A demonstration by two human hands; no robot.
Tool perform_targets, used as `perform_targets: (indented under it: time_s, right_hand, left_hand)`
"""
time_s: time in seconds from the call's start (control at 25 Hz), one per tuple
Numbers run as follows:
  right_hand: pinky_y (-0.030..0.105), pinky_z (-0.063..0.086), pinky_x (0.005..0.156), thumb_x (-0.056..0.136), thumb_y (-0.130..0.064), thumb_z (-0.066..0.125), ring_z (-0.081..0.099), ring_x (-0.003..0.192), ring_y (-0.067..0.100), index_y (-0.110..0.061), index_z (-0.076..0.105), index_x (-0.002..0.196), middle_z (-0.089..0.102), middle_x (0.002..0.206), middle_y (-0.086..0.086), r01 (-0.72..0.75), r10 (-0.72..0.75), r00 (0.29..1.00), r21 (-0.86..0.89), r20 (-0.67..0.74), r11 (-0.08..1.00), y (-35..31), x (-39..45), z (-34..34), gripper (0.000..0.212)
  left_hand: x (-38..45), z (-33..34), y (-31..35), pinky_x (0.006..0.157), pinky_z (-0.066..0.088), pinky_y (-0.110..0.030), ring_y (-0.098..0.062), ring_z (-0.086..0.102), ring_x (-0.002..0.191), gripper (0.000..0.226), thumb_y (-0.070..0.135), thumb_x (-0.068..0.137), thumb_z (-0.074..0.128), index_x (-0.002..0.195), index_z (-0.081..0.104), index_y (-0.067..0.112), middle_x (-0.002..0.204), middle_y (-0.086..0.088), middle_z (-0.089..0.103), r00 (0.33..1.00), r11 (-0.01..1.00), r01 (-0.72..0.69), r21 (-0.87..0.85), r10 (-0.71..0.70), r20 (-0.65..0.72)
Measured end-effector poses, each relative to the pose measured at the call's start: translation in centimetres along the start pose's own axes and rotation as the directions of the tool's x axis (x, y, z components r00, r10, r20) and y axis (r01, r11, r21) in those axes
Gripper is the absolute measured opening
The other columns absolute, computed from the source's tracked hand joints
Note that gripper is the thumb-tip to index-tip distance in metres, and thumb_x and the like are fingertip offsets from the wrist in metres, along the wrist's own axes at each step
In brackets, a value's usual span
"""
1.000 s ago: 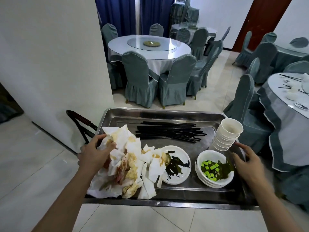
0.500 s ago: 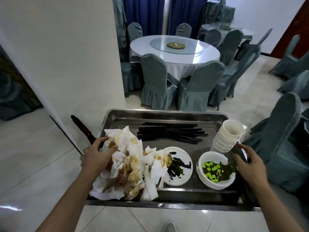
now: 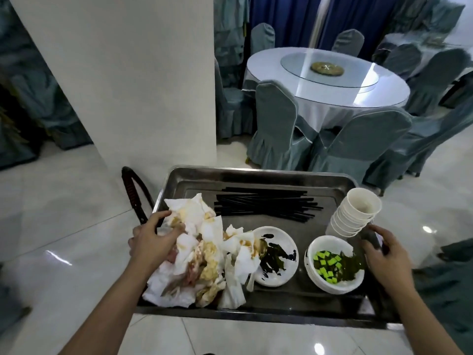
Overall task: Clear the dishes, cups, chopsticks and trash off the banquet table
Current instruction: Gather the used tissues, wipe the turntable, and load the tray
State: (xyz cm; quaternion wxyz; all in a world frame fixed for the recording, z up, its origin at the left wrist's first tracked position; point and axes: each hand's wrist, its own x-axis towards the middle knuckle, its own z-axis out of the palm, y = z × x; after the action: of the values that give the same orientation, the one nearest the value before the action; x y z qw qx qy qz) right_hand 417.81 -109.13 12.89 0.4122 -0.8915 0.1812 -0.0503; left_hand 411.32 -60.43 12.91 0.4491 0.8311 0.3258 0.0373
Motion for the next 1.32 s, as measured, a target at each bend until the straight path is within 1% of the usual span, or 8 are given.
perform_targets:
  time_s: [0.12, 0.32, 0.56, 0.72, 0.96, 1.08, 1.2, 1.32]
  right_hand:
    - [0.041, 0.050, 0.079, 0.096, -0.031, 0.063, 0.058, 0.088, 0.020, -0.048, 0.054, 0.129, 0.060, 0.115, 0.006, 0.000, -0.002, 0.998, 0.019, 0.065, 1.000, -0.8, 4.7, 1.3, 0.038]
    - [0.041, 0.050, 0.086, 0.094, -0.027, 0.067, 0.060, 0.103, 0.027, -0.045, 0.055, 0.132, 0.066, 0.126, 0.011, 0.075, -0.076, 0.990, 0.010, 0.119, 0.997, -1.7, 11.7, 5.0, 0.043]
    - [0.048, 0.055, 0.089, 0.093, -0.016, 0.068, 0.065, 0.102, 0.029, -0.046, 0.057, 0.128, 0.069, 0.116, 0.008, 0.151, -0.153, 0.959, 0.024, 0.237, 0.988, -4.4, 20.3, 10.4, 0.048]
    - [0.033, 0.046, 0.073, 0.090, -0.015, 0.072, 0.063, 0.089, 0.019, -0.050, 0.060, 0.120, 0.070, 0.105, 0.004, 0.190, -0.192, 0.953, 0.030, 0.235, 0.981, -6.2, 24.1, 14.6, 0.048]
    - [0.039, 0.048, 0.083, 0.088, -0.015, 0.074, 0.065, 0.099, 0.017, -0.058, 0.056, 0.121, 0.070, 0.108, -0.004, 0.220, -0.216, 0.929, 0.021, 0.302, 0.975, -6.5, 30.3, 22.2, 0.057]
    - [0.041, 0.052, 0.085, 0.088, -0.021, 0.072, 0.066, 0.104, 0.017, -0.056, 0.054, 0.127, 0.070, 0.113, -0.007, 0.236, -0.218, 0.911, -0.010, 0.349, 0.972, -5.5, 33.1, 26.3, 0.056]
    - [0.032, 0.054, 0.079, 0.088, -0.024, 0.072, 0.067, 0.108, 0.014, -0.052, 0.054, 0.133, 0.070, 0.115, -0.014, 0.254, -0.223, 0.882, -0.020, 0.416, 0.967, -4.6, 36.1, 31.6, 0.056]
    - [0.041, 0.056, 0.087, 0.089, -0.029, 0.072, 0.066, 0.107, 0.014, -0.051, 0.055, 0.131, 0.070, 0.114, -0.014, 0.272, -0.248, 0.866, 0.006, 0.434, 0.962, -3.2, 38.6, 37.2, 0.050]
  left_hand:
    - [1.6, 1.7, 1.1, 0.109, 0.039, -0.050, -0.037, 0.051, 0.124, 0.063, 0.075, 0.061, 0.060, 0.120, 0.056, 0.056, 0.134, -0.009, 0.056, 0.999, 0.999, 0.036, 0.016, -0.035, -0.028]
    - [5.3, 4.3, 1.6, 0.110, 0.035, -0.049, -0.039, 0.047, 0.127, 0.050, 0.062, 0.077, 0.073, 0.123, 0.056, 0.053, 0.136, -0.012, 0.053, 0.992, 0.993, 0.110, 0.034, -0.107, -0.065]
    - [11.3, 6.8, 1.9, 0.109, 0.038, -0.051, -0.040, 0.047, 0.124, 0.070, 0.071, 0.058, 0.061, 0.125, 0.054, 0.052, 0.134, -0.015, 0.052, 0.972, 0.979, 0.202, -0.037, -0.205, -0.114]
    - [14.5, 7.7, 1.2, 0.103, 0.045, -0.055, -0.040, 0.056, 0.113, 0.072, 0.075, 0.057, 0.060, 0.124, 0.056, 0.051, 0.126, -0.015, 0.058, 0.961, 0.970, 0.236, -0.051, -0.241, -0.135]
    - [19.7, 9.8, -0.4, 0.104, 0.043, -0.056, -0.038, 0.056, 0.114, 0.069, 0.077, 0.056, 0.058, 0.121, 0.056, 0.053, 0.127, -0.012, 0.059, 0.931, 0.949, 0.300, -0.096, -0.314, -0.188]
    - [21.9, 11.2, -1.3, 0.105, 0.040, -0.060, -0.035, 0.059, 0.107, 0.057, 0.076, 0.059, 0.059, 0.113, 0.054, 0.059, 0.115, -0.006, 0.063, 0.924, 0.945, 0.304, -0.121, -0.323, -0.206]
    - [24.3, 13.1, -3.2, 0.101, 0.045, -0.059, -0.027, 0.062, 0.100, 0.056, 0.073, 0.059, 0.061, 0.113, 0.056, 0.057, 0.108, 0.003, 0.065, 0.904, 0.930, 0.333, -0.153, -0.361, -0.230]
    - [27.3, 15.5, -6.3, 0.087, 0.055, -0.054, -0.026, 0.069, 0.074, 0.061, 0.074, 0.059, 0.062, 0.115, 0.059, 0.049, 0.088, -0.001, 0.070, 0.870, 0.908, 0.388, -0.156, -0.417, -0.264]
